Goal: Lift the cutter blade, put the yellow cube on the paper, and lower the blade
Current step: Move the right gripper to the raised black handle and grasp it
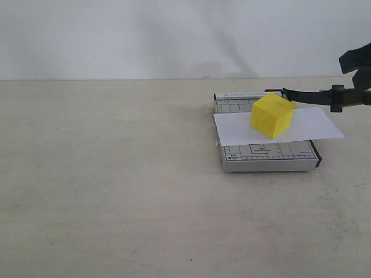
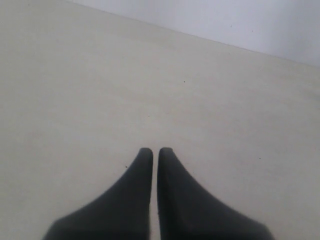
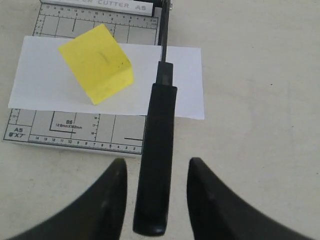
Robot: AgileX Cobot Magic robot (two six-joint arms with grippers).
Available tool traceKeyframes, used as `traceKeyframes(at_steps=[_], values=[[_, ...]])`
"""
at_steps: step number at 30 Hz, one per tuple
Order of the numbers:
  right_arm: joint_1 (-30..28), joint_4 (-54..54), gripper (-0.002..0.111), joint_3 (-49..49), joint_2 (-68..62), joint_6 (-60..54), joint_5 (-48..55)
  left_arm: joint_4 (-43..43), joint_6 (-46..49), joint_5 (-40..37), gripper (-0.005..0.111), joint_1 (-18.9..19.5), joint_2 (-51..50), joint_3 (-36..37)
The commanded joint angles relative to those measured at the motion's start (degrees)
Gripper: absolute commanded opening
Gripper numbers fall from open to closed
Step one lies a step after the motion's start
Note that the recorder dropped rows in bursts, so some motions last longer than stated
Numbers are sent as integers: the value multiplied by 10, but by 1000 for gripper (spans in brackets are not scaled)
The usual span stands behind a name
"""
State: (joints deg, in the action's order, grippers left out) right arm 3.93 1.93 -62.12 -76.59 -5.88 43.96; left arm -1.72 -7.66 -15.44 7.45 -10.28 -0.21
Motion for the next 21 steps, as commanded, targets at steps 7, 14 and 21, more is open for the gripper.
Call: traceKeyframes(at_steps=[7, 14, 21], values=[[0, -4, 39, -3, -39, 21, -7, 57, 5, 20, 5, -2, 2, 2], [0, -8, 0, -1, -40, 29, 13, 57, 5, 20, 5, -2, 2, 2], [0, 48, 0, 130, -40, 21, -67, 57, 5, 21, 5, -2, 2, 2]])
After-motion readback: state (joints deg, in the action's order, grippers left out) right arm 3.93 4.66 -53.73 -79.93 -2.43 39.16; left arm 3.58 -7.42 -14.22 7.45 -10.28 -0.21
